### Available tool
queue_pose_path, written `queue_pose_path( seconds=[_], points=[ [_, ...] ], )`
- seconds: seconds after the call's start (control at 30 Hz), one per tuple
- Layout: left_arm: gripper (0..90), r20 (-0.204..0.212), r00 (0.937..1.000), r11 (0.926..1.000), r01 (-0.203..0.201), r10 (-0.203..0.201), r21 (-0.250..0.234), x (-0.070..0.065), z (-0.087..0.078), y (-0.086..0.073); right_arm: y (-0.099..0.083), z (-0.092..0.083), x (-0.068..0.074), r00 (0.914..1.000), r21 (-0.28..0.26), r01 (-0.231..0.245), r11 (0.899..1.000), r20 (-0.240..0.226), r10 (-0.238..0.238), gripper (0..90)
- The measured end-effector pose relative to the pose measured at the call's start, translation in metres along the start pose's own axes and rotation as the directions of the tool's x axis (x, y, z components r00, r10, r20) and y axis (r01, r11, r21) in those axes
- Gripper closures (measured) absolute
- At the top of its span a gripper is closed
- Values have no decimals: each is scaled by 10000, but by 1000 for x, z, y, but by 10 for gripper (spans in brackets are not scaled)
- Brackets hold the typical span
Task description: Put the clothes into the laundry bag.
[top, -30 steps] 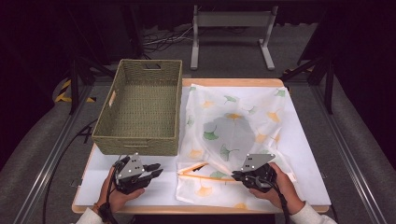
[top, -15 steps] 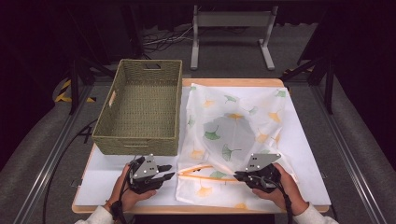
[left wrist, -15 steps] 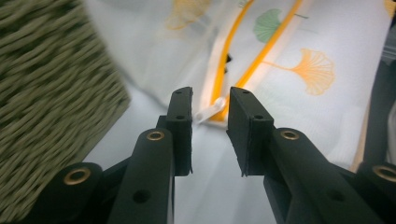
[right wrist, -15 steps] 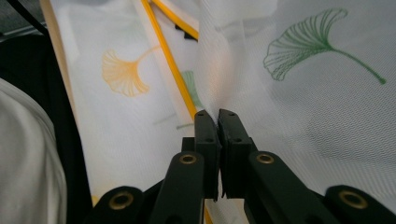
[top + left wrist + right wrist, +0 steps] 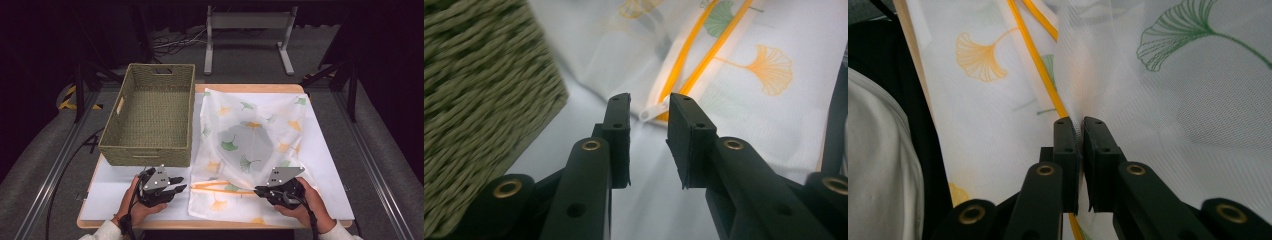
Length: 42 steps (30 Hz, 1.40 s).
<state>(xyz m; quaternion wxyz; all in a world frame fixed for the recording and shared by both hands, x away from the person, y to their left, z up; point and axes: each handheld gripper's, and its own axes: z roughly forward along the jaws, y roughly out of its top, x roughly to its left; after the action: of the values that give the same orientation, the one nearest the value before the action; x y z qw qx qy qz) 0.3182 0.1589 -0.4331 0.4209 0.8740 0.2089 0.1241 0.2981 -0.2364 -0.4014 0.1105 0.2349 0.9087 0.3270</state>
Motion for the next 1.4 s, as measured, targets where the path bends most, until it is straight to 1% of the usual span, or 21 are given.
queue_pose_path(
  seconds=[0.03, 0.07, 0.2, 0.27, 0.4, 0.53, 0.57, 0.63, 0.73, 0.77, 0.83, 0.9, 0.97, 1.0, 1.1, 1.17, 1.2, 1.27, 1.33, 1.4],
  points=[
    [702, -100, 9999, 9999, 132, -133, -111, 3, -4, -2, -2, 1, 0, 10000, 75, -25, 10000, 14, 25, 854],
    [701, -190, 9992, 9991, 350, -354, -218, 6, -8, -6, -4, 2, -1, 10000, 155, -28, 9999, 70, 27, 862],
    [693, -571, 9965, 9976, 595, -615, -363, 14, -21, -14, -11, 3, -4, 9997, 371, -107, 9993, 239, 98, 866],
    [691, -651, 9958, 9973, 615, -640, -396, 16, -24, -18, -15, 2, -6, 9991, 399, -290, 9988, 331, 277, 864],
    [686, -828, 9937, 9964, 727, -762, -440, 18, -30, -22, -21, -2, -10, 9979, 353, -447, 9984, 487, 430, 864],
    [675, -902, 9917, 9947, 864, -912, -558, 20, -35, -26, -25, -7, -14, 9963, 285, -627, 9976, 614, 608, 784],
    [673, -902, 9917, 9947, 864, -912, -558, 20, -35, -26, -25, -7, -14, 9963, 285, -627, 9976, 614, 608, 784],
    [673, -923, 9918, 9949, 831, -880, -564, 20, -35, -26, -28, -12, -16, 9946, 144, -757, 9970, 720, 745, 747],
    [667, -971, 9919, 9955, 767, -818, -551, 19, -36, -26, -31, -19, -18, 9932, -165, -850, 9962, 780, 860, 731],
    [658, -990, 9918, 9955, 758, -811, -562, 19, -36, -26, -33, -24, -19, 9921, -338, -859, 9957, 891, 886, 734],
    [652, -1048, 9914, 9957, 734, -790, -569, 19, -36, -25, -34, -30, -20, 9915, -604, -810, 9949, 971, 866, 770],
    [643, -1028, 9915, 9951, 730, -797, -671, 20, -37, -24, -36, -35, -21, 9892, -827, -775, 9936, 1176, 870, 827],
    [637, -1008, 9917, 9950, 728, -795, -686, 20, -37, -24, -39, -39, -23, 9852, -897, -724, 9933, 1487, 852, 857],
    [633, -1028, 9914, 9948, 736, -806, -705, 20, -38, -25, -40, -39, -23, 9836, -838, -724, 9939, 1591, 851, 866],
    [624, -1054, 9911, 9945, 740, -816, -744, 21, -39, -26, -45, -39, -25, 9753, -575, -576, 9967, 2098, 685, 878],
    [616, -1077, 9903, 9940, 802, -879, -741, 21, -39, -26, -48, -39, -27, 9725, -434, -605, 9972, 2225, 687, 880],
    [599, -1077, 9903, 9940, 802, -879, -741, 21, -39, -26, -48, -39, -27, 9725, -434, -605, 9972, 2225, 687, 880],
    [584, -1143, 9898, 9949, 775, -845, -644, 22, -39, -27, -51, -39, -28, 9687, -333, -683, 9971, 2368, 742, 892],
    [562, -1270, 9886, 9958, 746, -807, -523, 23, -38, -28, -54, -40, -30, 9665, -350, -735, 9967, 2441, 798, 888],
    [525, -1363, 9866, 9948, 825, -899, -589, 24, -39, -29, -56, -42, -32, 9634, -495, -840, 9952, 2512, 938, 874]
  ],
)
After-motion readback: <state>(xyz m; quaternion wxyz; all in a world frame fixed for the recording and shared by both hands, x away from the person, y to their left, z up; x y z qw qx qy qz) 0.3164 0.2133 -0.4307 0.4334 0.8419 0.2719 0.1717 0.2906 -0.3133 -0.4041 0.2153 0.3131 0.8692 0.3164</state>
